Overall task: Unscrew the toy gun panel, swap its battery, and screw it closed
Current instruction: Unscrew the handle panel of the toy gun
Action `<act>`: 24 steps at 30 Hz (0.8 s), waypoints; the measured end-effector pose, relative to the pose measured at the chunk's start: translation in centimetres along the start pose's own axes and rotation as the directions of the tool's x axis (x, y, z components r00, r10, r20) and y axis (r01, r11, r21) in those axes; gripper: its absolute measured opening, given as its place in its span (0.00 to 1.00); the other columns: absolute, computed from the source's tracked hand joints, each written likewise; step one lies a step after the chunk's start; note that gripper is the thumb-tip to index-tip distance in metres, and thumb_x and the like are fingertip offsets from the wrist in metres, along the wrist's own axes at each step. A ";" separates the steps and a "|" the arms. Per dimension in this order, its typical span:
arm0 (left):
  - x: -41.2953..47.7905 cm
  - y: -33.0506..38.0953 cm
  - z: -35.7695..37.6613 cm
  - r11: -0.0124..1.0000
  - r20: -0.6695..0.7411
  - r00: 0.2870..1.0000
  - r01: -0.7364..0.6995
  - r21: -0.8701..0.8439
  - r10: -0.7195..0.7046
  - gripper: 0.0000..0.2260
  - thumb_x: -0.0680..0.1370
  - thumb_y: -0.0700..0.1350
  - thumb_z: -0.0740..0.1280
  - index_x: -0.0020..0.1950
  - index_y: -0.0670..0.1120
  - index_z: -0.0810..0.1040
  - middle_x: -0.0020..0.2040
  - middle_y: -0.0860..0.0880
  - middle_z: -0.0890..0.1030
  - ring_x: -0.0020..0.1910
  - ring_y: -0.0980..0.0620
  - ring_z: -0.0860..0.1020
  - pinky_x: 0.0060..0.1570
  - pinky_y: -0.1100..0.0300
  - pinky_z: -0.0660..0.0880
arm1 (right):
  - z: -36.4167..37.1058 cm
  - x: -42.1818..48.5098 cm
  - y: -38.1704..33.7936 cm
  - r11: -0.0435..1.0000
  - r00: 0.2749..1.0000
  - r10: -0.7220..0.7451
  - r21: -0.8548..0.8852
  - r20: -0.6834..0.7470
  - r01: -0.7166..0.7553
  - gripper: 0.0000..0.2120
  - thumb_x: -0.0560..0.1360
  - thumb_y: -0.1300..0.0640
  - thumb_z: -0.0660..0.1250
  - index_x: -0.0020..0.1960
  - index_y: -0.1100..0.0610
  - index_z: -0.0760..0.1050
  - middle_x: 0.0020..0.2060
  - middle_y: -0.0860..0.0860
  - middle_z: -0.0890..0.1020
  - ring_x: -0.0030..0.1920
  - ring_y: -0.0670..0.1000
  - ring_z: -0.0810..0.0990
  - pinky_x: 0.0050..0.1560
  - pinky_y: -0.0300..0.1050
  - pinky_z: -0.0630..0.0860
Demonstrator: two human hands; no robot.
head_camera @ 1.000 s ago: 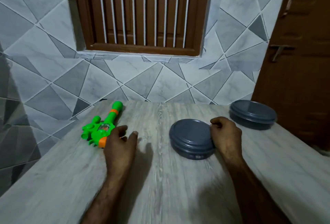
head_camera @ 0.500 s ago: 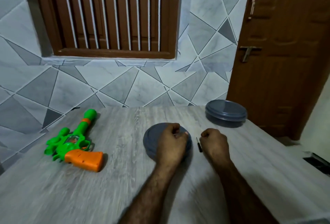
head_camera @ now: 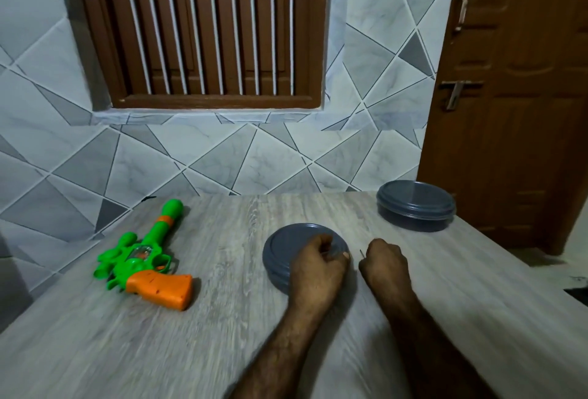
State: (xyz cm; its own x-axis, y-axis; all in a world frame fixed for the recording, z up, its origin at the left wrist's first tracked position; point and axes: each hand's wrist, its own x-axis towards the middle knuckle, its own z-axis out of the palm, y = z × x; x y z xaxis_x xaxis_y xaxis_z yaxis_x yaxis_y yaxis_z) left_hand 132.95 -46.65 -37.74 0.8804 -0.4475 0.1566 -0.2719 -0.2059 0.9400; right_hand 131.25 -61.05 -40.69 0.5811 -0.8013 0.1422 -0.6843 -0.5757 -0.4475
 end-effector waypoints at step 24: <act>-1.5 -3.2 -10.8 0.992 -0.300 0.953 0.011 -0.127 -0.049 0.14 0.76 0.43 0.72 0.61 0.48 0.79 0.55 0.55 0.81 0.46 0.68 0.76 0.55 0.62 0.76 | -2.1 -6.3 -11.3 0.850 0.954 -0.265 0.434 -0.140 0.300 0.06 0.73 0.58 0.68 0.47 0.54 0.83 0.46 0.50 0.85 0.46 0.52 0.80 0.49 0.41 0.74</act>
State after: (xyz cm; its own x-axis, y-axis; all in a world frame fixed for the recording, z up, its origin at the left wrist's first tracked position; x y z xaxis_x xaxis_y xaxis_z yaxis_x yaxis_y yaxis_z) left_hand 136.74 -35.95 -37.73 0.9686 -0.1556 0.1937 -0.2104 -0.0988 0.9726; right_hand 134.43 -49.79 -34.69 0.6742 -0.6345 0.3779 -0.2162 -0.6589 -0.7205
